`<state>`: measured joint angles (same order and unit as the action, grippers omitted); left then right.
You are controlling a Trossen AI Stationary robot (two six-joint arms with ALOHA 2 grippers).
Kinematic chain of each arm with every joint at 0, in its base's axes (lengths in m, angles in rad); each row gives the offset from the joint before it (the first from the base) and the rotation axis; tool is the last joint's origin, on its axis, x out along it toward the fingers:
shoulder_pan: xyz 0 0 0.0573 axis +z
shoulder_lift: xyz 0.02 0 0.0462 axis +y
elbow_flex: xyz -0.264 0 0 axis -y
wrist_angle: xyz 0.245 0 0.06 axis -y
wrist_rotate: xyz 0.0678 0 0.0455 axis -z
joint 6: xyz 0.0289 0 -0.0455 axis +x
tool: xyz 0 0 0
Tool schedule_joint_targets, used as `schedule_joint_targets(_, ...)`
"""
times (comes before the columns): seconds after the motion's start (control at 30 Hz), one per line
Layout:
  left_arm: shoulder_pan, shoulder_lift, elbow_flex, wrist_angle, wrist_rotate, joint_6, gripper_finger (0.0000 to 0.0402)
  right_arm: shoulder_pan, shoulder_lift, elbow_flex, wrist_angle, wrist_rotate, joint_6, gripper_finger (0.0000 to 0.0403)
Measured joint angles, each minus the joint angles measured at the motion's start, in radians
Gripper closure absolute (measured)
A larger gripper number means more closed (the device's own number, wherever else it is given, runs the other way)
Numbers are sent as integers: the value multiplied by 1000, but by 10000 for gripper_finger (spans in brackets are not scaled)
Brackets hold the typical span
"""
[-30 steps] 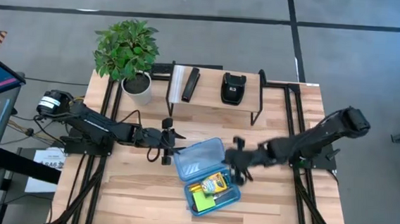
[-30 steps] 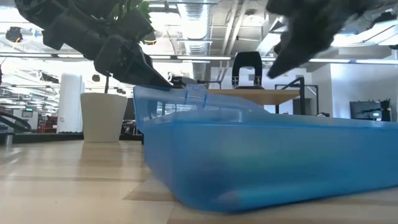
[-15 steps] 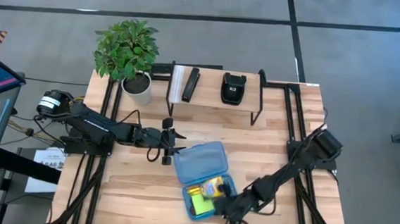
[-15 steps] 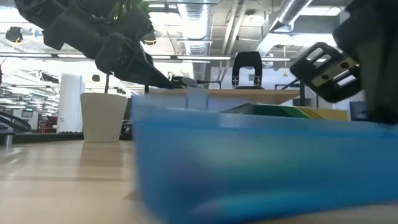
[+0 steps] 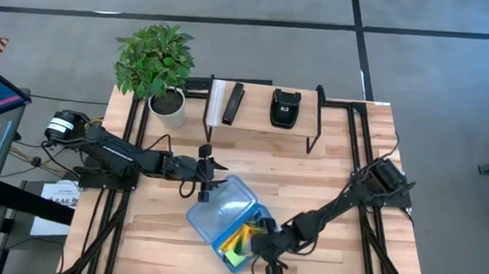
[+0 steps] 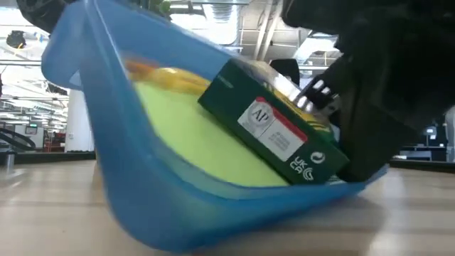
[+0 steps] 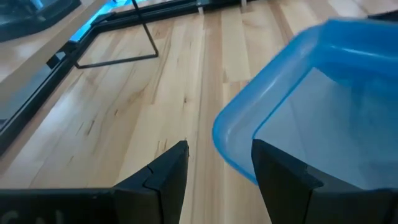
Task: Pack school essentials
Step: Close the supply box
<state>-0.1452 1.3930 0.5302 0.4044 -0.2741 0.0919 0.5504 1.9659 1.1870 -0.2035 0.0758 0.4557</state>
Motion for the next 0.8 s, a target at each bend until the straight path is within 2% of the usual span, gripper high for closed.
schedule_joint_targets(0.13,0,-11,0,-33,-4,0,233,-26,-32,-3,-24,-5,-15,394)
schedule_joint_targets(0.27,-1,-64,-1,-125,-56,2,233,-37,-76,-4,-36,7,-19,394)
schedule_joint_targets(0.4,0,-162,-1,-228,-108,20,233,-48,-113,-3,-27,17,-21,394)
schedule_joint_targets(0.57,-19,-301,-1,-352,-97,-60,233,-49,-154,-3,-37,16,-36,394)
schedule_joint_targets(0.7,-127,-347,-1,-418,-98,-145,233,-27,-185,-2,-49,16,-62,394)
schedule_joint_targets(0.8,-250,-334,-1,-416,-151,-201,233,3,-187,-2,-63,15,-71,394)
